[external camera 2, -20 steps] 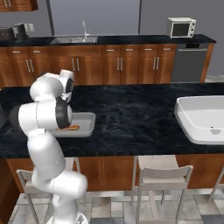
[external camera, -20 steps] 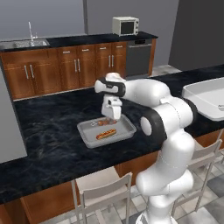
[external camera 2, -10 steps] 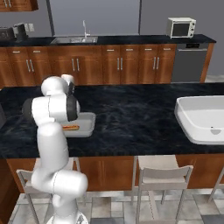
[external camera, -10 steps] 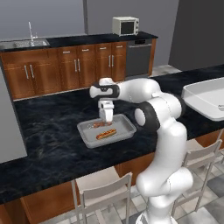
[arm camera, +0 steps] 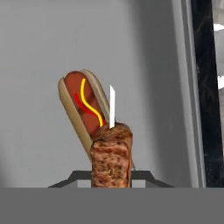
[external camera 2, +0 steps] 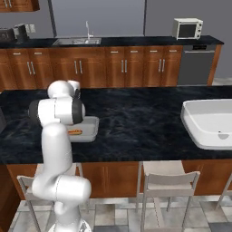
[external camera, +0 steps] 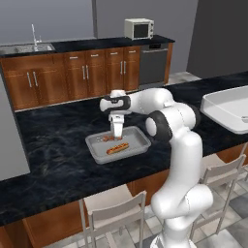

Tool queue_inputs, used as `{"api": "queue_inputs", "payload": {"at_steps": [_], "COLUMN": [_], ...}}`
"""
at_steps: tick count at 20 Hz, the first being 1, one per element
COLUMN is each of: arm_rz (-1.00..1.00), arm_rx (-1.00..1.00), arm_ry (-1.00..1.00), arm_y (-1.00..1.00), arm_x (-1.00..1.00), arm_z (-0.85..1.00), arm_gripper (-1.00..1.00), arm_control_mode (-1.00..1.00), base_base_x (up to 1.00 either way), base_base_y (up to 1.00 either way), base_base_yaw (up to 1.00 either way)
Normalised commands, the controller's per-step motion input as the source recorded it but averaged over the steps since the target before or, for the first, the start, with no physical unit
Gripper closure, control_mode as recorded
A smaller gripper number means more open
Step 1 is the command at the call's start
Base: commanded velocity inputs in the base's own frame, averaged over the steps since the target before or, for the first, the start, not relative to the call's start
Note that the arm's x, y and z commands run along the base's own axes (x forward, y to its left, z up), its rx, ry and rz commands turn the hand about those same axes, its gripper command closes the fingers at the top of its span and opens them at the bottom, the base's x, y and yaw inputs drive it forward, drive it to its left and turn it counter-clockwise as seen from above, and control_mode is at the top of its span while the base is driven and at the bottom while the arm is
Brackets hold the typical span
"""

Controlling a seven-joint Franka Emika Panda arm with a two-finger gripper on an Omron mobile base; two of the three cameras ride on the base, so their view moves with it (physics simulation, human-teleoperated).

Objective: Place the cold items (kiwi and pear) from the fridge in one tupperware on the dining counter. Place the warm items (hot dog and kebab skewer) in the stove area in another tupperware.

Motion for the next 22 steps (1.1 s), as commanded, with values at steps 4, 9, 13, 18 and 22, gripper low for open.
{"api": "queue_inputs", "payload": {"at_steps": [4,9,13,18,22], "arm_rz": [-0.04,-0.02,0.0,-0.01,-0.03], "arm_rx": [-0.01,0.0,0.0,0.0,0.0], "arm_ry": [0.0,0.0,0.0,-0.11,-0.15], "arm_y": [0.0,0.0,-0.03,-0.03,-0.12], "arm_x": [0.26,0.16,0.05,-0.25,-0.36], "arm_z": [-0.27,-0.32,-0.33,-0.16,-0.08], "arm_gripper": [1.0,1.0,1.0,-1.0,-1.0], "arm_control_mode": [-1.0,-1.0,-1.0,-1.0,-1.0], "base_base_x": [0.0,0.0,0.0,0.0,0.0], "base_base_y": [0.0,0.0,0.0,0.0,0.0], "base_base_yaw": [0.0,0.0,0.0,0.0,0.0]}}
